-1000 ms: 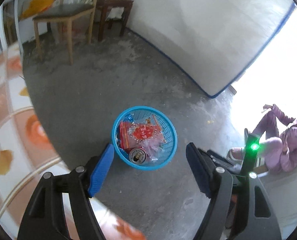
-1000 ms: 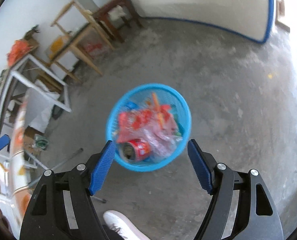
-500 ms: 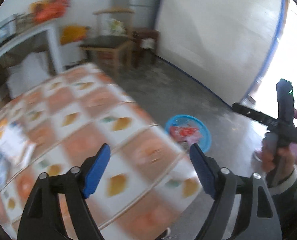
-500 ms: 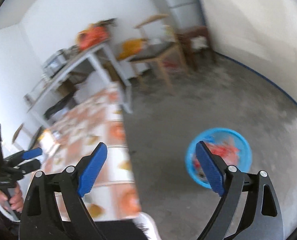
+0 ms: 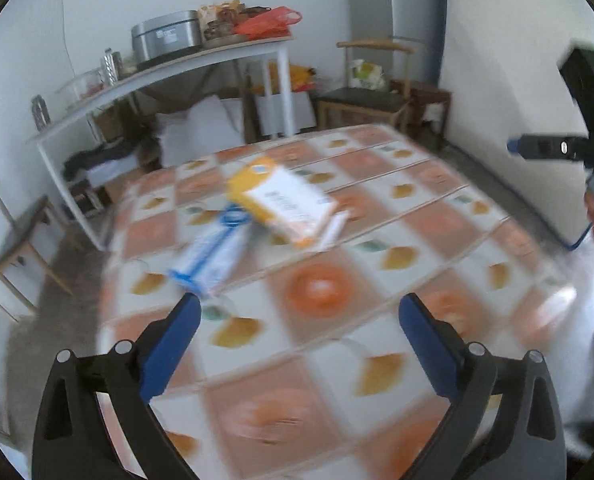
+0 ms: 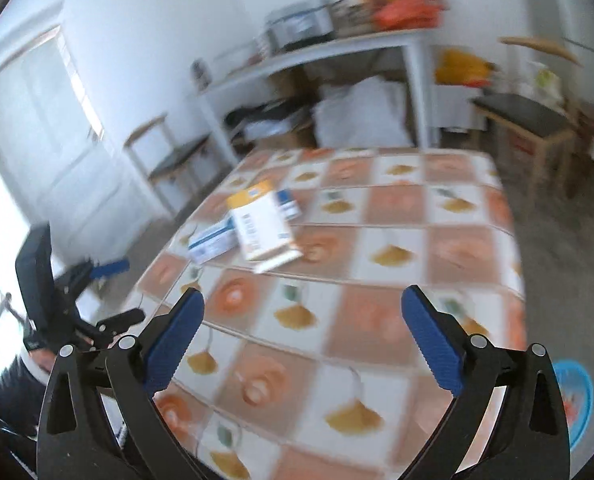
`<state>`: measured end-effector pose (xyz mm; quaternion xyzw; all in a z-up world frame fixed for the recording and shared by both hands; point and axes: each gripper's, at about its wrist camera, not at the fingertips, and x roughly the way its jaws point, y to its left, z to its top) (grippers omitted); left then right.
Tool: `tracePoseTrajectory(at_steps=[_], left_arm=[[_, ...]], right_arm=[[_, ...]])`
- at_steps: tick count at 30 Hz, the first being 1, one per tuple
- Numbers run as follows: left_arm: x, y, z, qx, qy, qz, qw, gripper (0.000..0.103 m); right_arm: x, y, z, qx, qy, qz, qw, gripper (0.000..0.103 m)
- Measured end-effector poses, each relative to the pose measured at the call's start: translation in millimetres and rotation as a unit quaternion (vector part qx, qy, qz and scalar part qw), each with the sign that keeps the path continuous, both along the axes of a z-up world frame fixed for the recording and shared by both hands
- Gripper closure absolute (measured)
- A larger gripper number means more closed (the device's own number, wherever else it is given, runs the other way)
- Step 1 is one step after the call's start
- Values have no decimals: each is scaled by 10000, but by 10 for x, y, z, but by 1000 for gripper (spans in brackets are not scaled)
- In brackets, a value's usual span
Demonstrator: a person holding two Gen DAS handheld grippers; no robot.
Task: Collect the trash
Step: 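Grasp the blue-white toothpaste box with the left gripper while the right grasps the orange-white medicine box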
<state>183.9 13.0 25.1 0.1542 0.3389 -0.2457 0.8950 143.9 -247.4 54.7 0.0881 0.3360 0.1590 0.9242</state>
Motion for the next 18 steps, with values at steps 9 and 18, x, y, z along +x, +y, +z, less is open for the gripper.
tracePoseTrajectory(at_steps=[9, 18], left_arm=[[987, 221, -360, 513, 79, -303, 9982, 6], [1628, 182, -767, 436, 845, -306, 9950, 20]], right_arm=[[1110, 1061, -161, -923, 202, 917, 9913, 8], [1738, 1418, -620, -1632, 564, 1161, 9781, 8]])
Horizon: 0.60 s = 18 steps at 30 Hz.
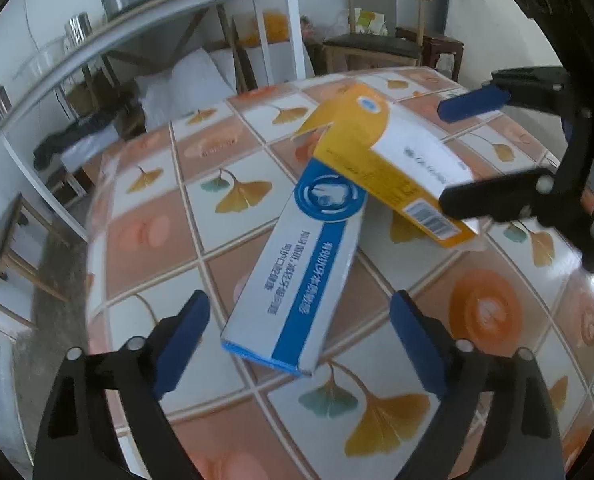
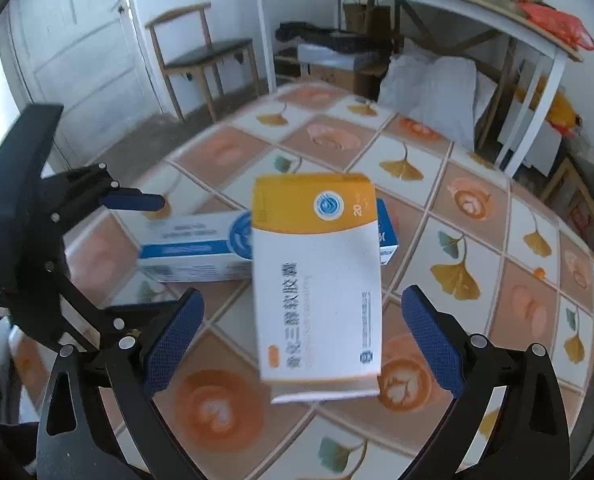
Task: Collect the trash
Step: 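Grasp the blue-white toothpaste box with the left gripper while the right grasps the orange-white medicine box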
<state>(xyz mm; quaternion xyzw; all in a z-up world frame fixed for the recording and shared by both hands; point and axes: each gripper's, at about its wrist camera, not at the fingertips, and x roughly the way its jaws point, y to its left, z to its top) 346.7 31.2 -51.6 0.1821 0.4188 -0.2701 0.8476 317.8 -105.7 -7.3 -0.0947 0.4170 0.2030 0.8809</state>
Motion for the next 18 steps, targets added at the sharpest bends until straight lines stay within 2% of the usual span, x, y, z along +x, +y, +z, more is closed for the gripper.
tracePoseTrajectory(at_steps=[4, 5, 6, 8, 13, 18], left_arm=[[60, -34, -79, -93, 161, 135, 9997, 38], [73, -42, -99, -86, 224, 194, 9995, 44], [69, -49, -91, -95, 241, 252, 9993, 45], [42, -50, -71, -119, 368, 377, 9985, 48], [-184, -9, -22, -141, 819, 695, 9941, 51], [-641, 152, 59, -618, 1360, 1113, 9825, 52]], right_arm=[[122, -55, -108, 147, 113, -114, 9998, 9], [135, -82, -127, 242, 162, -143, 9995, 17], [136, -103, -135, 301, 216, -169, 9992, 27], [145, -164, -180, 373, 366, -329, 9981, 34], [-57, -339, -152, 640, 508, -572, 9950, 34], [-639, -546, -133, 770, 732, -797, 9911, 34]])
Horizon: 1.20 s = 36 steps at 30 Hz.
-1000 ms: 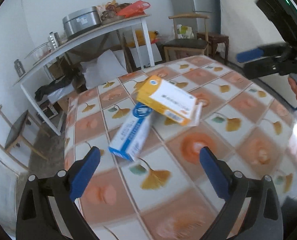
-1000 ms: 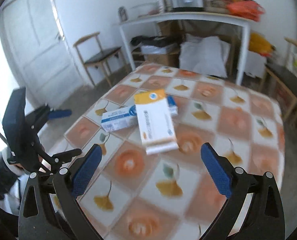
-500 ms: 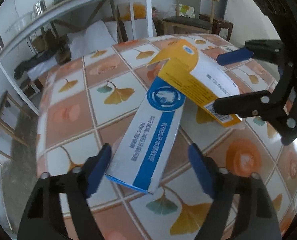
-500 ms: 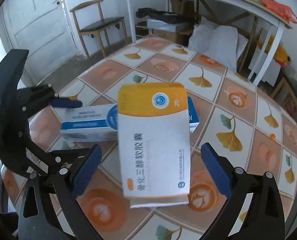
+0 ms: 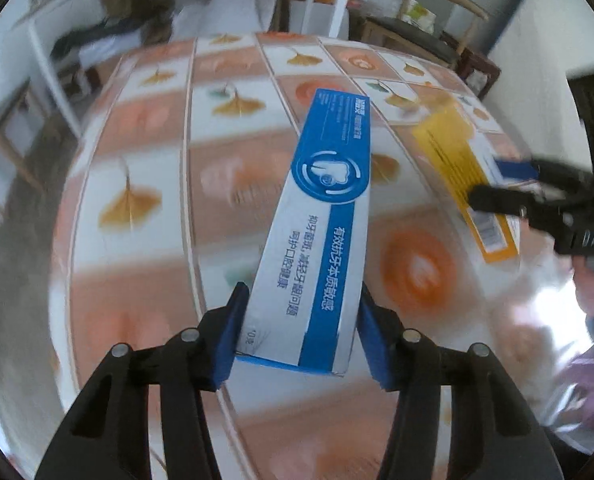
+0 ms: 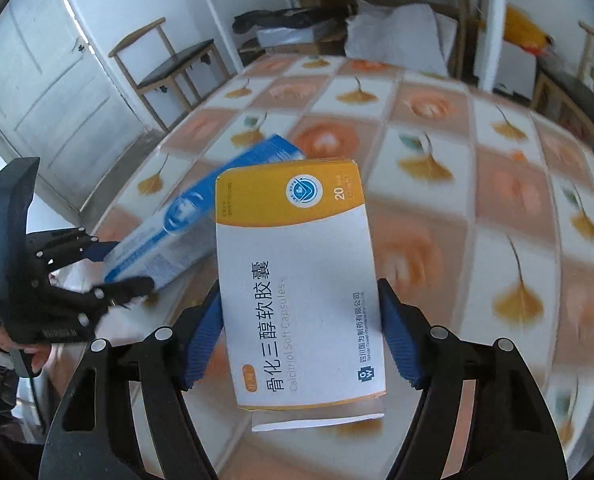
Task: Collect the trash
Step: 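Grasp the blue-white toothpaste box with the left gripper while the right grasps the orange-white medicine box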
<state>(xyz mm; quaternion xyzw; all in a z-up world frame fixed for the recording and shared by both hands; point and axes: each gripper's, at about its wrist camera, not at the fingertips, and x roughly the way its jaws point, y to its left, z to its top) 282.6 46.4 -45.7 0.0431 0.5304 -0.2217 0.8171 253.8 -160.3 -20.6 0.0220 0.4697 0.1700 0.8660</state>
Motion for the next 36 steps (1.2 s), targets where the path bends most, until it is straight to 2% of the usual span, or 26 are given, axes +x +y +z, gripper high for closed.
tracePoseTrajectory(at_steps=[6, 11, 13, 14, 15, 16, 19, 21, 25, 28, 29, 36], left_arm=[[-840, 144, 161, -532, -57, 422, 9977, 52], [-1409, 199, 186, -921, 81, 740, 9930, 52], [-1512, 204, 221, -1083, 34, 794, 9909, 49], [-1556, 210, 254, -1106, -62, 859, 9901, 42], [-1584, 215, 316, -1101, -286, 970, 9888, 34], [-1579, 208, 356, -1028, -443, 1047, 9882, 30], [-1465, 133, 437, -722, -874, 1135, 9871, 27], [-1283, 4, 395, -381, -934, 1062, 9892, 27], [-985, -228, 228, 30, -874, 853, 9925, 27], [-894, -325, 115, 54, -784, 748, 9941, 45], [-875, -346, 75, 12, -698, 737, 9948, 57], [-1140, -336, 92, -127, -714, 775, 9943, 57]], right_arm=[[-764, -101, -66, -278, 213, -126, 9993, 34], [-1269, -171, -143, -219, 283, -381, 9986, 33], [-1361, -186, -163, -163, 274, -436, 9985, 31], [-1419, -197, -178, -117, 239, -513, 9983, 24], [-1438, -217, -182, -60, 203, -578, 9981, 19], [-1436, -231, -181, 3, 180, -626, 9979, 18], [-1459, -278, -197, 131, 124, -885, 9959, 18], [-1464, -264, -194, 104, 92, -949, 9954, 18], [-1528, -220, -188, -31, 55, -906, 9959, 18], [-1539, -185, -213, -208, 60, -805, 9965, 18], [-1536, -181, -228, -281, 52, -771, 9966, 18], [-1567, -216, -293, -315, 163, -786, 9963, 18]])
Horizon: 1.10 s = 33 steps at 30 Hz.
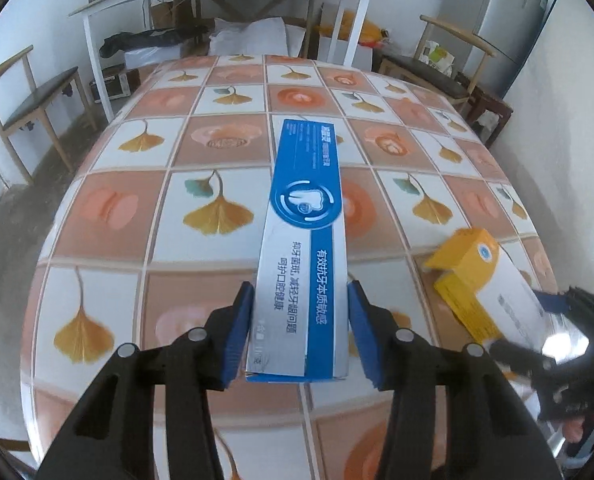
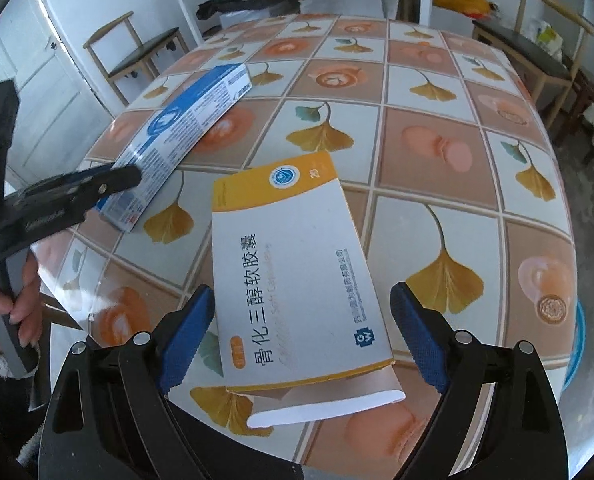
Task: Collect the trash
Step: 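Grasp the blue-white toothpaste box with the left gripper while the right grasps the orange-white medicine box, then lift both held boxes up off the table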
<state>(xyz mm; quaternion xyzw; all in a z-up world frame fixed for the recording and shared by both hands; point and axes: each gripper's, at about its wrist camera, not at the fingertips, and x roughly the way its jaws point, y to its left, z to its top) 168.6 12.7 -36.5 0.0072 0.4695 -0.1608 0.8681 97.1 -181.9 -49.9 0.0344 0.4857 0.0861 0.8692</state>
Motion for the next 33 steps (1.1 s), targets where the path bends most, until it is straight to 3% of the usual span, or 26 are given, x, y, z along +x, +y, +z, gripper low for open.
tracePoseTrajectory(at_steps=[8, 10, 12, 15, 33], left_arm=[[-577, 159, 1, -335, 230, 310, 9987, 56], [-585, 152, 3, -309, 243, 269, 9989, 54], [-552, 157, -1, -286, 263, 293, 9988, 39], [-508, 179, 14, -388, 276, 316, 9984, 32], [-503, 150, 6, -207, 119, 323, 9992, 23]], right_arm=[[-53, -79, -47, 213, 1, -101, 9997, 18], [-51, -91, -53, 267, -9, -135, 9996, 17], [-43, -91, -49, 274, -20, -156, 9995, 15], [-30, -71, -50, 150, -10, -198, 9997, 12], [-39, -8, 56, -226, -344, -187, 9990, 10]])
